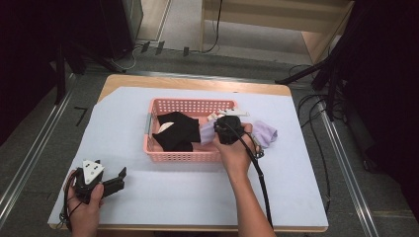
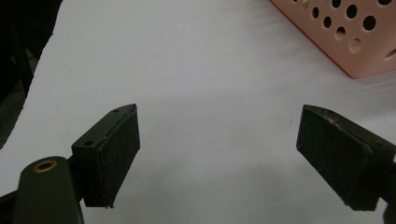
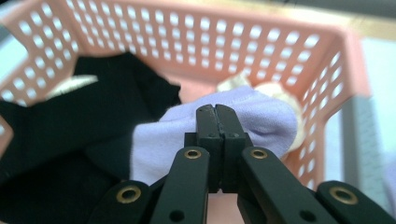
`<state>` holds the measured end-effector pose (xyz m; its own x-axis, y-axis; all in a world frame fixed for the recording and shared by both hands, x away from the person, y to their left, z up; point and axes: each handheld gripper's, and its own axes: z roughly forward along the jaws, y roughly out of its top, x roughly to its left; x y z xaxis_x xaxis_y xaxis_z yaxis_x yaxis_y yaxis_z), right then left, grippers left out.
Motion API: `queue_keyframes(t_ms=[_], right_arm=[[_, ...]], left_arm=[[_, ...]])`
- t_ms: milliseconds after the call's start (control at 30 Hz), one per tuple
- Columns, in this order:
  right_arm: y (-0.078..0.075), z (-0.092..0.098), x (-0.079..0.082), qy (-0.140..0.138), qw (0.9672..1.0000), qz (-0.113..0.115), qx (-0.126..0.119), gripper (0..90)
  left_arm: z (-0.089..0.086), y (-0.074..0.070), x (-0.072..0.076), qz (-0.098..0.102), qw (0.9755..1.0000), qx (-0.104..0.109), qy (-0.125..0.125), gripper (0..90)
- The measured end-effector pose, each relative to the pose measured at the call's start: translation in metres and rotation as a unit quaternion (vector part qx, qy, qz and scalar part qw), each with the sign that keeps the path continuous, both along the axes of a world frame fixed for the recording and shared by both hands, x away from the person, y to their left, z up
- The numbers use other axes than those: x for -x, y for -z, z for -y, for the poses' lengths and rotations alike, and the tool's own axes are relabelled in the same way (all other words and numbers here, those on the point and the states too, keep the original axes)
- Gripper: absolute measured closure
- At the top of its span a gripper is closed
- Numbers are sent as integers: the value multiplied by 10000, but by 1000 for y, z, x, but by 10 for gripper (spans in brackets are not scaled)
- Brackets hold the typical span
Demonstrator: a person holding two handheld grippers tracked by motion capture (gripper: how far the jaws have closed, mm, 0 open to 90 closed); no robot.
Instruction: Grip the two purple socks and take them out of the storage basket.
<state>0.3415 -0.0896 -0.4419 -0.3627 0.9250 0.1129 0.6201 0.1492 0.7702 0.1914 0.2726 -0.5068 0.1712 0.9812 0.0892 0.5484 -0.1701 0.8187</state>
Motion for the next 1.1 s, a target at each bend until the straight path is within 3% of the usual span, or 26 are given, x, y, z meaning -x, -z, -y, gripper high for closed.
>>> queue_keyframes(t_ms=[67, 167, 200, 333, 367, 433, 467, 500, 533, 600, 700, 733, 767, 833, 900, 967, 1100], right_arm=[[-7, 5, 4, 14, 9993, 342, -169, 900], [-13, 8, 8, 15, 9971, 662, -362, 900], [-13, 8, 8, 15, 9971, 662, -362, 900], [-23, 12, 13, -8, 9920, 1135, -552, 900], [-24, 13, 13, -5, 9901, 1253, -629, 900], [-28, 18, 15, -4, 9833, 1594, -874, 900], [-28, 18, 15, -4, 9833, 1594, -874, 900], [-32, 21, 17, -59, 9763, 1924, -991, 900], [-32, 21, 17, -59, 9763, 1924, -991, 900], [-38, 25, 21, -16, 9663, 2310, -1133, 900], [-44, 32, 24, 72, 9585, 2561, -1253, 900], [-46, 35, 25, 106, 9563, 2627, -1276, 900], [-46, 35, 25, 106, 9563, 2627, -1276, 900], [-52, 44, 27, 227, 9512, 2808, -1260, 900], [-54, 48, 29, 280, 9498, 2858, -1241, 900], [-58, 59, 31, 417, 9451, 3010, -1201, 900], [-61, 70, 33, 565, 9428, 3071, -1166, 900]], left_arm=[[0, 0, 0, -3, 10000, -6, 8, 145], [0, 0, 0, -2, 10000, 0, -4, 145], [0, 0, 0, -2, 10000, 0, -4, 145], [0, 0, 0, -3, 10000, 8, 0, 145], [0, 0, 0, -4, 10000, 5, 0, 145], [0, 0, 0, -8, 10000, 8, 5, 145], [0, 0, 0, -8, 10000, 8, 5, 145], [0, 0, 0, -3, 10000, 9, 7, 145], [0, 0, 0, -3, 10000, 9, 7, 145], [0, 0, 0, 0, 10000, -3, 4, 145], [0, 0, 0, 10, 10000, 25, -5, 145], [0, 0, 0, 12, 10000, 20, -6, 145], [0, 0, 0, 12, 10000, 20, -6, 145], [0, 0, 0, -18, 10000, -3, 9, 145], [0, 0, 0, 1, 10000, -3, 6, 145], [0, 0, 0, 0, 10000, -3, 3, 145], [0, 0, 0, 5, 10000, -6, 2, 145]])
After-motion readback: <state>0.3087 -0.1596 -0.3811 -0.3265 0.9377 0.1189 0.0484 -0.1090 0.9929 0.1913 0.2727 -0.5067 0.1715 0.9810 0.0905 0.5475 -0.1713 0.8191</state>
